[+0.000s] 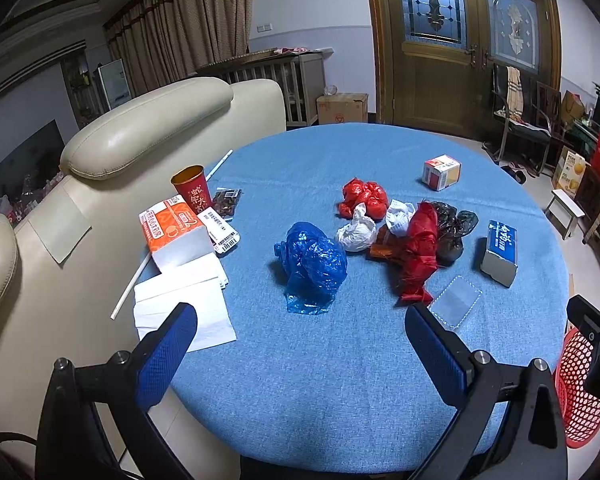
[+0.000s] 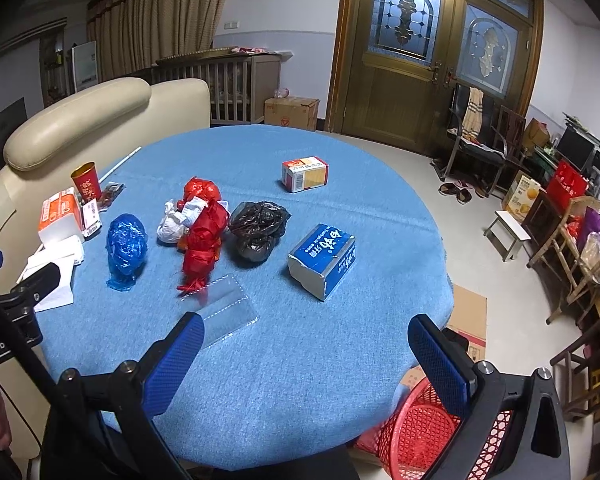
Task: Collect trash
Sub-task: 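Move both tools toward the blue toothpaste box and clear plastic tray, then grasp the blue toothpaste box with the right gripper while the left gripper grasps the clear tray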
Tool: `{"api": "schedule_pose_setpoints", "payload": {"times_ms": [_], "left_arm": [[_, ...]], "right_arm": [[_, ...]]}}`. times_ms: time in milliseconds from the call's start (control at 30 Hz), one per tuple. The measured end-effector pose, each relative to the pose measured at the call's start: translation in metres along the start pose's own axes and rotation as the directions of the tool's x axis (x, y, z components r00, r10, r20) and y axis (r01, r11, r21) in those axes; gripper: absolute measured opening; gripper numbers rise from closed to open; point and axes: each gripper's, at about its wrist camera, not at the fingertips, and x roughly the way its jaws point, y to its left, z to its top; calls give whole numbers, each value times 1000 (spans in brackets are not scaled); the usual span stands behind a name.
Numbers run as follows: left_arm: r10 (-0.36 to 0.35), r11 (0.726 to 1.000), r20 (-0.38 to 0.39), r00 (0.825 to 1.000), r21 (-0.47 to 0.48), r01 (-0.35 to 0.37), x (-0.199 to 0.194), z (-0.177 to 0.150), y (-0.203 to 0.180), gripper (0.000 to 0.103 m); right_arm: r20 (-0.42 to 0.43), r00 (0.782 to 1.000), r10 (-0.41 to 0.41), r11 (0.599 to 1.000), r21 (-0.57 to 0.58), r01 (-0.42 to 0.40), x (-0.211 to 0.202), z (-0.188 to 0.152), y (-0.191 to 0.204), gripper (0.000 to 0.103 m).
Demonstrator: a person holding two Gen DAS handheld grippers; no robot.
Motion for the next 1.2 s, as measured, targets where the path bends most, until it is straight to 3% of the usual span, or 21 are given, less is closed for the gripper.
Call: {"api": "schedule_pose_setpoints", "payload": {"times_ms": [400, 567, 800, 933, 1000, 1067, 1200], "left_arm": [[-2, 1000, -22, 1000, 2, 2, 9, -2, -2, 103], [-68, 998, -71, 995, -8, 67, 24, -5, -6, 103], [-196, 980, -158, 968, -9, 197, 52, -10, -23, 103], [-248, 968, -197, 949, -26, 248, 66, -11, -29, 103], [-257, 966, -213, 943, -25, 258, 72, -12, -33, 103], [-274, 961, -220, 936, -16, 277, 77, -12, -38, 103], [-314, 945, -213, 925, 22, 326, 86, -10, -51, 103]], "right_arm": [[-13, 1000, -23, 999, 25, 23, 11, 4, -13, 103], [-19, 1000, -16, 999, 49, 17, 28, 6, -28, 103], [-82, 991, 107, 988, 117, -97, 78, 7, -57, 103], [-126, 968, 216, 958, 217, -185, 113, 16, -69, 103], [-145, 950, 275, 925, 309, -221, 135, 23, -75, 102], [-161, 940, 300, 897, 383, -221, 154, 31, -78, 102], [-218, 932, 291, 878, 446, -170, 185, 47, -73, 93]]}}
